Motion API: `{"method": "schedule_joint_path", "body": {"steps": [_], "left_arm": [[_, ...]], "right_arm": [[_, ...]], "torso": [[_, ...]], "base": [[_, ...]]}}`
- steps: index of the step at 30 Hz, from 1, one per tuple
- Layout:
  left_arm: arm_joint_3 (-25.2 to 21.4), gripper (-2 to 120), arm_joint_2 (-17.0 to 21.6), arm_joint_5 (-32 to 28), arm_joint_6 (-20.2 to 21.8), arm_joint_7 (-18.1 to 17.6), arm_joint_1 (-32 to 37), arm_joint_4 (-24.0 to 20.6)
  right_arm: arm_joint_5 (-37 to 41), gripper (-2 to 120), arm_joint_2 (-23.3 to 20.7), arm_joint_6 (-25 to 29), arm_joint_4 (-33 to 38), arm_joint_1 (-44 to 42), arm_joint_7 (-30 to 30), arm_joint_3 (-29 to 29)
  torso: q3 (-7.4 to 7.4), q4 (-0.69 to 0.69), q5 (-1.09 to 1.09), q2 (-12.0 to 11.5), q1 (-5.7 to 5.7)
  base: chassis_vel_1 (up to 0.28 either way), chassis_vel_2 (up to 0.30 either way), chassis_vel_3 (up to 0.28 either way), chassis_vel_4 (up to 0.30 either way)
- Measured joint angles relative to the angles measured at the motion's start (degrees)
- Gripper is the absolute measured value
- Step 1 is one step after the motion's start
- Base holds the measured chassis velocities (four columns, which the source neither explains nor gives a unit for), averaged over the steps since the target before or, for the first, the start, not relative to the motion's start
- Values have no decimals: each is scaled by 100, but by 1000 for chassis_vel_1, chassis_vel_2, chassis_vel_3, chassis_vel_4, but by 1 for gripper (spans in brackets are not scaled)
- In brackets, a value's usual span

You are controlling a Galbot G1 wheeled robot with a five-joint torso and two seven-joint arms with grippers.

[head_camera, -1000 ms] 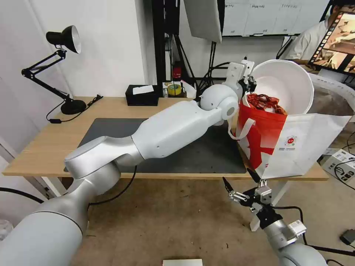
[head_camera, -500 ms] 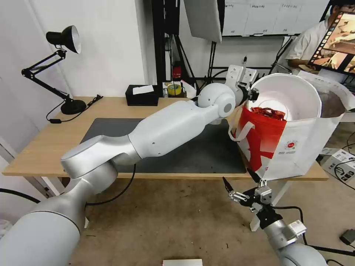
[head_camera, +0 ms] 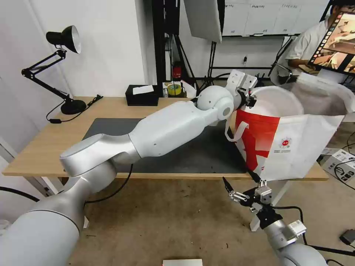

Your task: Pick up the trash from the table and place it into the takeout bag.

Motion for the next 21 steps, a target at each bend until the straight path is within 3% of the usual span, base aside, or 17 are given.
{"method": "schedule_joint_path", "body": {"steps": [4,8,10,16,17,20,21], "left_arm": [[-11,53,17,-16,-19,9,-18,-47],[-36,64,50,-26,-136,12,-20,-86],[-73,75,139,-41,-436,92,-25,-156],[-121,88,315,-34,-732,153,-36,-284],[-179,97,498,-37,-921,200,-41,-416],[-204,99,680,-44,-1005,226,-48,-551],[-214,100,898,-48,-1058,250,-51,-720]], "right_arm": [[0,100,0,0,0,0,0,0],[0,100,0,0,0,0,0,0],[0,100,0,0,0,0,0,0],[0,100,0,0,0,0,0,0],[0,100,0,0,0,0,0,0],[0,100,0,0,0,0,0,0],[0,100,0,0,0,0,0,0]], "torso": [[0,0,0,0,0],[0,0,0,0,0],[0,0,0,0,0],[0,0,0,0,0],[0,0,-1,0,0],[0,0,-1,0,0],[0,0,-1,0,0]], "base": [[0,0,0,0],[0,0,0,0],[0,0,0,0],[0,0,0,0],[0,0,0,0],[0,0,0,0],[0,0,0,0]]}}
